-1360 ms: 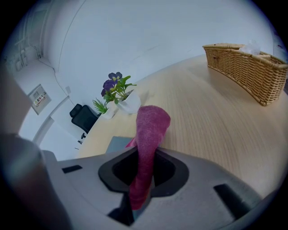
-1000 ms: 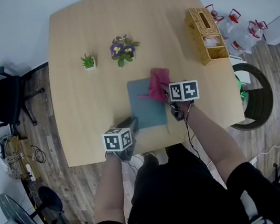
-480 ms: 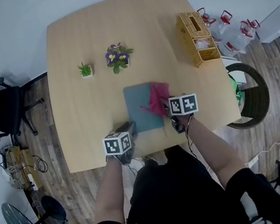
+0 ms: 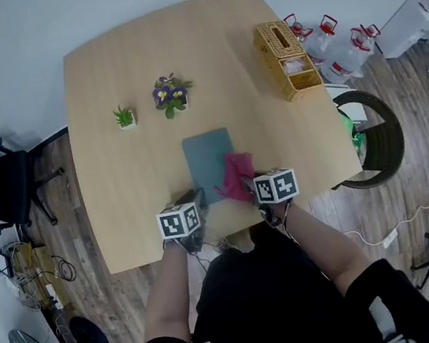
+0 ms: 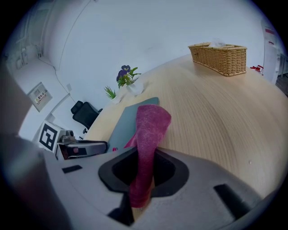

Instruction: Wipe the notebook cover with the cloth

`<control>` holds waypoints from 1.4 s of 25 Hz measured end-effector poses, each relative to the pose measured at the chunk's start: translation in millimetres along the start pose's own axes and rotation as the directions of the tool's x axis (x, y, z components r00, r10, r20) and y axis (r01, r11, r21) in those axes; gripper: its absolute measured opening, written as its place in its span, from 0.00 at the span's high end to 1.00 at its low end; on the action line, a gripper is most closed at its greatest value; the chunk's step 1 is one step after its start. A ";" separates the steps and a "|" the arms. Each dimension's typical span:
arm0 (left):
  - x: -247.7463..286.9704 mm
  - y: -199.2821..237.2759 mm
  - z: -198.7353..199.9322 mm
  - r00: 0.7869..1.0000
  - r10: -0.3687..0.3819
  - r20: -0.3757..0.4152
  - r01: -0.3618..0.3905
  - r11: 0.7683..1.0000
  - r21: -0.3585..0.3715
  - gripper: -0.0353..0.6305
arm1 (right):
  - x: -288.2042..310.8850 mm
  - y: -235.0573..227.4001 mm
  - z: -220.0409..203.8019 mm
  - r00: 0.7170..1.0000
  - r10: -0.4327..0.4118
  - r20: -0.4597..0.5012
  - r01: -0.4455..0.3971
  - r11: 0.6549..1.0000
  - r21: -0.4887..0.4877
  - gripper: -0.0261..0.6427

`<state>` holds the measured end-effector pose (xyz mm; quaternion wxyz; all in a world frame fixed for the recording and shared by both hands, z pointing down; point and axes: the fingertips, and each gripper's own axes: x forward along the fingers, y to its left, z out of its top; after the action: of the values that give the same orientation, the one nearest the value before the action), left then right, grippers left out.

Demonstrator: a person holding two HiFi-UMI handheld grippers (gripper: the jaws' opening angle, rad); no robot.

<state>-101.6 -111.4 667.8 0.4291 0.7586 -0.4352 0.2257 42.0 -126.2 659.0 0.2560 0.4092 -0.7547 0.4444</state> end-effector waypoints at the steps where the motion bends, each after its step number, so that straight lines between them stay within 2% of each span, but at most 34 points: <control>1: -0.1 0.0 0.1 1.000 0.001 0.003 -0.001 1.000 0.001 0.79 | -1.6 3.3 -5.2 1.000 0.000 -0.001 0.000 1.000 0.000 0.86; 5: -1.1 -1.3 1.3 1.000 -0.005 0.014 0.005 1.000 0.003 0.79 | -9.5 16.6 -20.9 1.000 0.008 0.017 -0.008 1.000 0.004 0.86; 8: -8.0 -1.3 -0.3 0.999 -0.003 0.034 0.002 1.000 0.023 0.79 | -18.2 30.5 -22.8 0.996 0.046 0.070 -0.048 0.999 0.024 0.86; 12: -31.4 -7.4 3.8 0.995 0.001 0.103 -0.010 0.996 0.092 0.82 | -38.8 41.3 -17.9 0.987 0.066 0.144 -0.068 0.998 0.015 0.86; 16: -64.3 -25.6 14.6 0.982 -0.030 0.184 -0.001 0.986 0.169 0.90 | -62.9 52.2 -5.5 0.973 0.091 0.212 -0.085 0.996 -0.037 0.86; 22: -109.6 -55.7 38.4 0.940 -0.028 0.340 -0.048 0.976 0.214 0.93 | -94.1 63.4 21.3 0.951 0.151 0.271 -0.126 0.986 -0.108 0.86; 26: -134.1 -82.8 49.1 0.900 -0.004 0.437 -0.092 0.976 0.197 0.93 | -114.5 72.7 37.5 0.930 0.220 0.294 -0.175 0.969 -0.172 0.86; 30: -146.5 -115.8 52.0 0.865 0.040 0.500 -0.147 0.973 0.176 0.93 | -142.4 78.3 46.7 0.903 0.303 0.304 -0.210 0.930 -0.303 0.86; 35: -142.5 -156.6 33.8 0.852 0.095 0.515 -0.193 0.971 0.139 0.93 | -176.3 74.5 42.1 0.878 0.391 0.275 -0.247 0.864 -0.439 0.86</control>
<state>-43.0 -34.0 476.6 0.2096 0.7928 -0.5652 0.0902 72.3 -74.3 472.4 0.1132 0.2901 -0.9195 0.2400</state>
